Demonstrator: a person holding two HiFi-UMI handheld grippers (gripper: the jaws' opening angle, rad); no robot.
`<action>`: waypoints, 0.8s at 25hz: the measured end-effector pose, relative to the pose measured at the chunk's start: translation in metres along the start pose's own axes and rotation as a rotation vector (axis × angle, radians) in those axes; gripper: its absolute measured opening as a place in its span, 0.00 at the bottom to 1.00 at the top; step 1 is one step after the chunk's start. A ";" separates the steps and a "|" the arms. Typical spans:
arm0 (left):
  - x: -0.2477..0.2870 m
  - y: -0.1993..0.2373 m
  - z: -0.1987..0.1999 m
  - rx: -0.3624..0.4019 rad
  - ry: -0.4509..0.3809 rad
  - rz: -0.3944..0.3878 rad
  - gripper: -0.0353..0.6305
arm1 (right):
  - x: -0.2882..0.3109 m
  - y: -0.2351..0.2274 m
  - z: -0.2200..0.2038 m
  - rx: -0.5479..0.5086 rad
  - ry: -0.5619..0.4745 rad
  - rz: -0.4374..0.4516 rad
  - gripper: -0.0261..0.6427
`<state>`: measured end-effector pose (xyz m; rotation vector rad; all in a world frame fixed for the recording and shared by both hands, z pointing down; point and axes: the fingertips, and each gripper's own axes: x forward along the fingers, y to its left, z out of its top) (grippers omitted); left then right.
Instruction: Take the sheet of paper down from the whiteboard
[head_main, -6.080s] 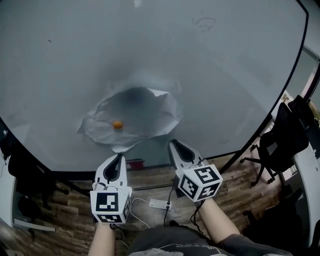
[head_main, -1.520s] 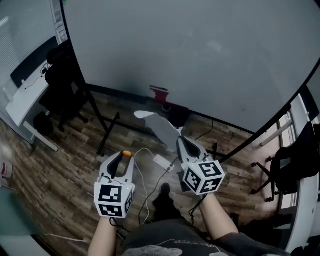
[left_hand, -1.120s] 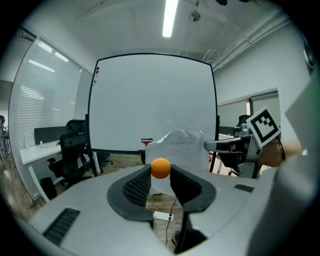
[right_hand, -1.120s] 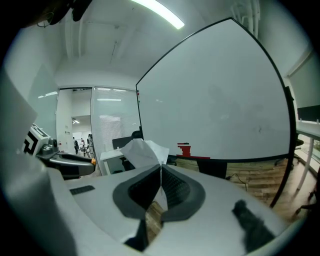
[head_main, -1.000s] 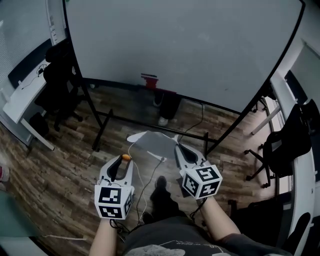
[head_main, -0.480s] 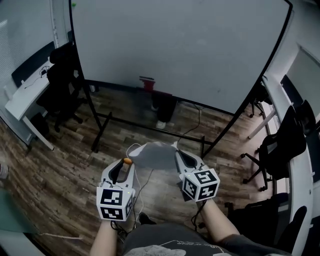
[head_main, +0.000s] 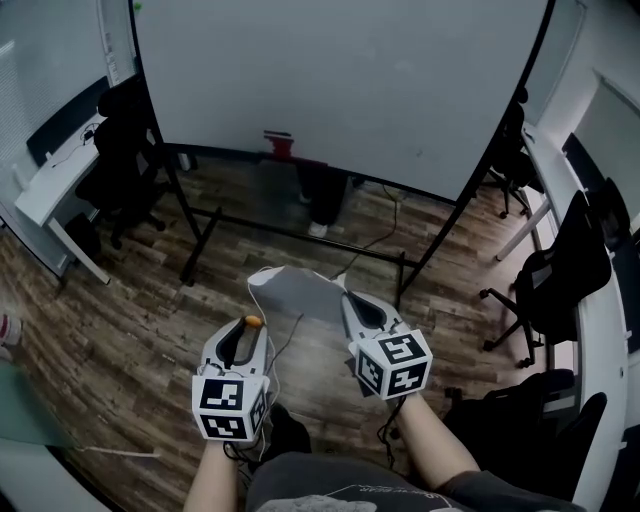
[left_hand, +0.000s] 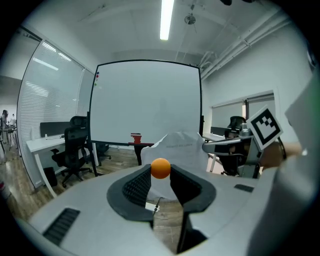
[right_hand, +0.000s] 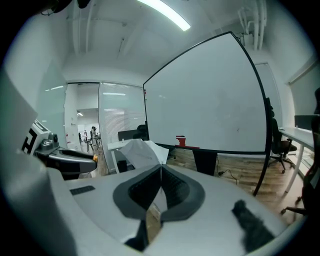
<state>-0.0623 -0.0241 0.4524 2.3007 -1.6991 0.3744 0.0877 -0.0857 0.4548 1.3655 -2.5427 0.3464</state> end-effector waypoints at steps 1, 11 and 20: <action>-0.006 -0.005 -0.002 0.002 0.001 0.006 0.24 | -0.007 0.001 -0.003 0.000 -0.001 0.005 0.07; -0.063 -0.038 -0.018 -0.014 -0.010 0.075 0.24 | -0.057 0.015 -0.031 0.008 0.004 0.058 0.07; -0.091 -0.026 -0.025 -0.039 -0.024 0.130 0.24 | -0.052 0.050 -0.031 0.041 -0.018 0.129 0.07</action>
